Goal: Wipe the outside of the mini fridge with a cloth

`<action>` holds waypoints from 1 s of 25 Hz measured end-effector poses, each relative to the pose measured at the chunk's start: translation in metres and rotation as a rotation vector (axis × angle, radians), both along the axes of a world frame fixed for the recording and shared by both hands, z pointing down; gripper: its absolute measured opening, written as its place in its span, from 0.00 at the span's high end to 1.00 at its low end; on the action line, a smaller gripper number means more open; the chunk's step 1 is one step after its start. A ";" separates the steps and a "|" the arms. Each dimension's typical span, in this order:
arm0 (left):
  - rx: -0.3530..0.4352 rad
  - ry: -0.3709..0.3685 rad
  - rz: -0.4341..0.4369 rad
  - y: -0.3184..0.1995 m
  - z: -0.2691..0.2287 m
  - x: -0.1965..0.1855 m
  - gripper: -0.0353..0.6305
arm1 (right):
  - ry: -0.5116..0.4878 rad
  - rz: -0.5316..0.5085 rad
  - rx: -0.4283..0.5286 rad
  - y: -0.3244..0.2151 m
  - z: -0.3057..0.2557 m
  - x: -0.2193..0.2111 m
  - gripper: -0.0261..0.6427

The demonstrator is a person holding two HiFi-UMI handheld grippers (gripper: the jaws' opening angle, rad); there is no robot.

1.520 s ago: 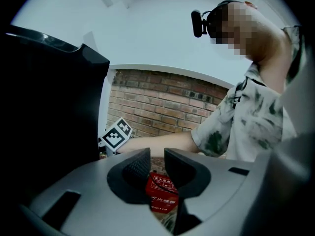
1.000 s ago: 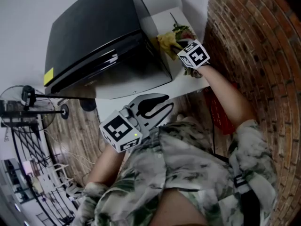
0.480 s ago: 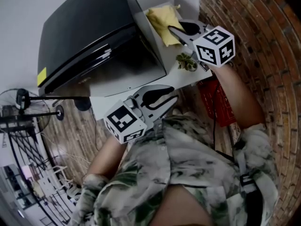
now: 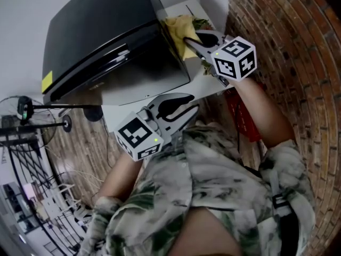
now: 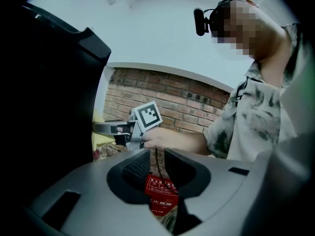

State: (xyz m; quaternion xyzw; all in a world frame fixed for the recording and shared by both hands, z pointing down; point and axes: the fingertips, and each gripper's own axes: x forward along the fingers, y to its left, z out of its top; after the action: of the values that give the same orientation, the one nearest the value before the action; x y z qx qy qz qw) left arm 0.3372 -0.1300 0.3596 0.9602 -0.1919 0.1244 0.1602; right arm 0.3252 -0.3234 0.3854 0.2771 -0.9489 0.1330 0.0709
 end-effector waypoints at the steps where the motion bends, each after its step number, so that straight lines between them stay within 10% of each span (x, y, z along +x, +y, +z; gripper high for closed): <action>1: -0.003 -0.002 -0.005 0.000 0.001 -0.002 0.81 | 0.020 0.000 -0.007 0.000 0.011 -0.002 0.82; 25: -0.043 -0.026 -0.094 0.002 0.016 -0.029 0.81 | 0.526 -0.027 -0.016 0.005 0.187 -0.018 0.82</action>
State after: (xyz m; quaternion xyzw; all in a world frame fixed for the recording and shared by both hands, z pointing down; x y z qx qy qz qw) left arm 0.3081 -0.1280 0.3757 0.9447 -0.2363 0.1334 0.1840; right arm 0.3069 -0.3181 0.5721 0.2888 -0.9004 0.0630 0.3191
